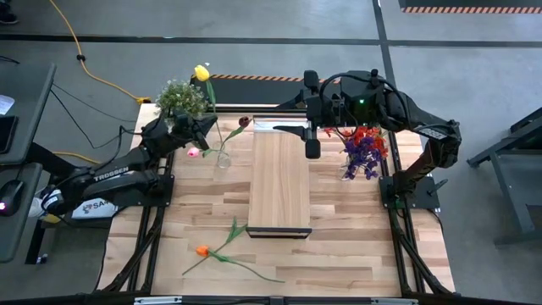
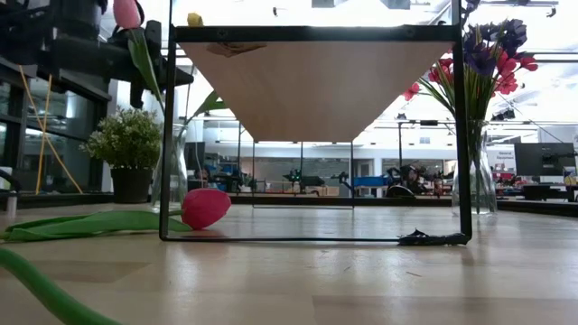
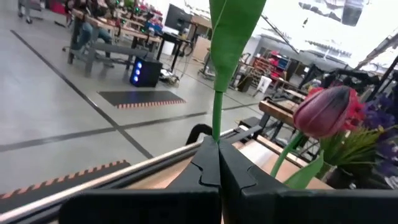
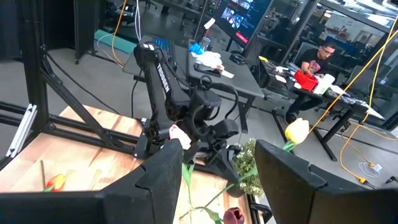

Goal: Pick and place flowers into a vace then onto a shelf
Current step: Put the yellow tulip into the left transparent vase

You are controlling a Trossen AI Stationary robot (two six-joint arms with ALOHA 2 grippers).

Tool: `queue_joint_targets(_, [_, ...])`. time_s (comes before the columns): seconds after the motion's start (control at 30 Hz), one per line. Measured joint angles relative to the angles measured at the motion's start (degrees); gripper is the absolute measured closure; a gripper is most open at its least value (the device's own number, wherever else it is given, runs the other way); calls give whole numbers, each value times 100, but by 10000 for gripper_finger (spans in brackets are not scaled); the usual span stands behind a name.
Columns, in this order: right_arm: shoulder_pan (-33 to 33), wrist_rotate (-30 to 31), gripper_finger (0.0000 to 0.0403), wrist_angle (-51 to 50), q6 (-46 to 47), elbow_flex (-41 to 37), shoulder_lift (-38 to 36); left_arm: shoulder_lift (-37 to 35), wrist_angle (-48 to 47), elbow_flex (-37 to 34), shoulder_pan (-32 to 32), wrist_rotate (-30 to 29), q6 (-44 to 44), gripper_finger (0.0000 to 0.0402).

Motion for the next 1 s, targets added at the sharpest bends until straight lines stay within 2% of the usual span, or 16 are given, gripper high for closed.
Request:
queue_joint_targets(0.2, [-2,0,210,0,0,-1,0,-296,-55,310,4,-146,250,380])
queue_joint_targets(0.37, [0,24,210,0,-2,-1,0,-517,-965,679,0,-152,184,380])
queue_joint_targets(0.5, [-2,22,210,0,-7,-1,0,-573,-1374,686,-2,-98,-41,380])
queue_joint_targets(1.0, [-2,83,210,0,-123,0,2,-565,-1375,538,-13,47,-188,380])
